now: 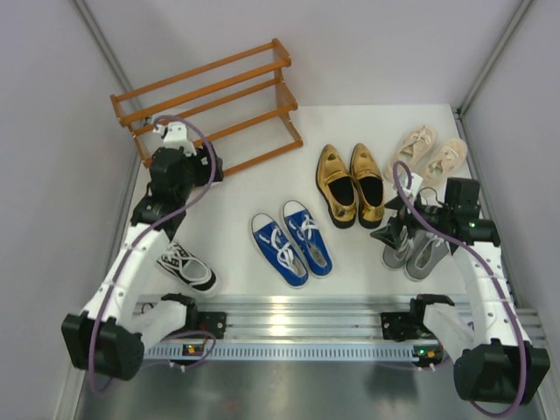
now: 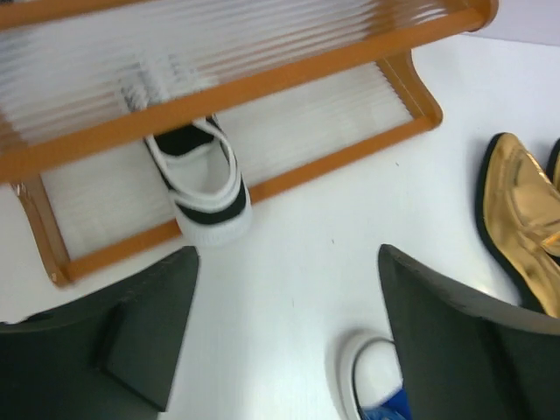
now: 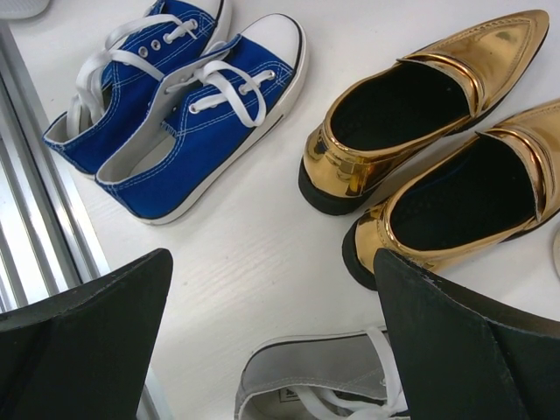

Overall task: Place and organize the shoes onto the shoe shelf
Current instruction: Place the shoe at the shoe shelf, then pick up the shoe at the center of the board.

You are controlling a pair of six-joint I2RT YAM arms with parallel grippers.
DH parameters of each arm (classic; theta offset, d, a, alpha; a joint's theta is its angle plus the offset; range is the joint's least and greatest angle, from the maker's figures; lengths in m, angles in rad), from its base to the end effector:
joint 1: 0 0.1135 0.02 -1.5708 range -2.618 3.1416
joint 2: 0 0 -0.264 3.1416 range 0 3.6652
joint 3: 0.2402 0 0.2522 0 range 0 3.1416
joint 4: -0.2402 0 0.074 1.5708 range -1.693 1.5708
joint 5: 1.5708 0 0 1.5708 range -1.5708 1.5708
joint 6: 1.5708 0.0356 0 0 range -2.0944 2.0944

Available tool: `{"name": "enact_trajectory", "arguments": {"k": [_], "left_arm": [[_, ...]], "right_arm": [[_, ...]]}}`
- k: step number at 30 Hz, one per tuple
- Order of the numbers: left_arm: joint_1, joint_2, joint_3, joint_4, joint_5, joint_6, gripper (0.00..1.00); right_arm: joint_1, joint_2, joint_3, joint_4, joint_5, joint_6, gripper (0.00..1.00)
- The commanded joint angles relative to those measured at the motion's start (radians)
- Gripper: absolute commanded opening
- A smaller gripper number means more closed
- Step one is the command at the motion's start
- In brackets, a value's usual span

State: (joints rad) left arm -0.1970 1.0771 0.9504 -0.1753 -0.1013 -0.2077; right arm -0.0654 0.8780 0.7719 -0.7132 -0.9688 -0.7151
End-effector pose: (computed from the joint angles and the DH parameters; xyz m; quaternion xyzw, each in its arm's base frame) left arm 0.2458 -0.0454 0.3420 -0.0343 0.8042 -0.0790 0.5881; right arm 0.1672 0.0185 0.2816 -0.4247 0.7256 0.2771 0.4651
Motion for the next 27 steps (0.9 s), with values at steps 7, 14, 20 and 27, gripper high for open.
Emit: {"name": "enact_trajectory", "arguments": {"k": [7,14,20,27], "left_arm": [[0.010,-0.495,-0.223,-0.395,-0.032,-0.545,0.95],[0.008,-0.611,-0.240,-0.583,-0.130,-0.788,0.93],[0.008,-0.626,-0.118,-0.728,-0.233,-0.806,0.93],[0.008,-0.822,-0.029,-0.750,-0.241,-0.805,0.98]], "right_arm": [[0.048,0.041,0.035,-0.034,-0.044,-0.041,0.99],[0.447,0.234,0.231,-0.100,0.125,-0.015,1.00],[0.840,0.534,0.505,-0.048,0.160,0.159,0.98],[1.134,0.901,0.795,0.188,0.288,0.580,0.97]]}}
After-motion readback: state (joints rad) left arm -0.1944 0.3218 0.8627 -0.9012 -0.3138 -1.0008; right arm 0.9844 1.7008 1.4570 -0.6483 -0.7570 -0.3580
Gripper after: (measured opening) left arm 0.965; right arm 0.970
